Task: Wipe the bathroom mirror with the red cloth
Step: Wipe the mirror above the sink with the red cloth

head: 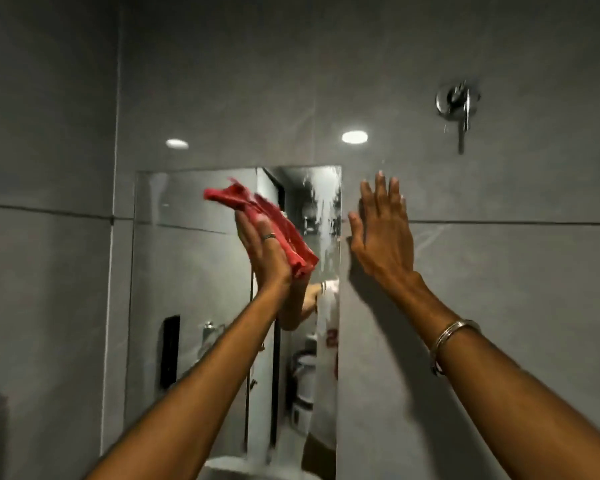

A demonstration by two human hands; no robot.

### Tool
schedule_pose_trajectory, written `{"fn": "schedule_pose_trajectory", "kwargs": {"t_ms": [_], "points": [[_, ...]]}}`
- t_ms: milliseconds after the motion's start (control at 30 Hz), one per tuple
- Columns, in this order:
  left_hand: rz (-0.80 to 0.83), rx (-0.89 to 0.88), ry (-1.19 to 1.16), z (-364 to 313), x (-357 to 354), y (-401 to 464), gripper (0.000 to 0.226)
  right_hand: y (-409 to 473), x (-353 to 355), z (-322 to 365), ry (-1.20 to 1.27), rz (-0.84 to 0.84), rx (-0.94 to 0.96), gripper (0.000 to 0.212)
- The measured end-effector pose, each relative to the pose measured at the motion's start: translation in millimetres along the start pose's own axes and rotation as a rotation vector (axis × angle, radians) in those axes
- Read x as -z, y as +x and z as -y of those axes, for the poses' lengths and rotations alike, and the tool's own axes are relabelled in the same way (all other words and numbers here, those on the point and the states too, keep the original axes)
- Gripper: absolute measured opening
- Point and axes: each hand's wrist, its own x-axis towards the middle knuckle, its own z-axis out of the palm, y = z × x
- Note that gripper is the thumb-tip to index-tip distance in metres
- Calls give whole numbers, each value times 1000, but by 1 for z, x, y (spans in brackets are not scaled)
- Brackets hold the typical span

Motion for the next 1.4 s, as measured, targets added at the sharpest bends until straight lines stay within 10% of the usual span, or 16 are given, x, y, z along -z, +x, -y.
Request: {"fn": "schedule_pose_trajectory", "kwargs": {"t_ms": [100,267,667,1100,1400], "points": [[131,-239,758,24,-23,32,68,28,-2,-19,-27,17,15,69],[96,-603,1044,51,-25,58,72,29,-33,-40,-167,-69,135,70],[225,-909,1111,50,-81,40,67,30,-40,-45,-170,-138,145,67],[142,-852,1075,36,-91,92,69,28,-45,-44,-104,-185,150,70],[169,-841,1003,120,-41,-31,65,-27,-60,-34,-6,-191,140,66]]}}
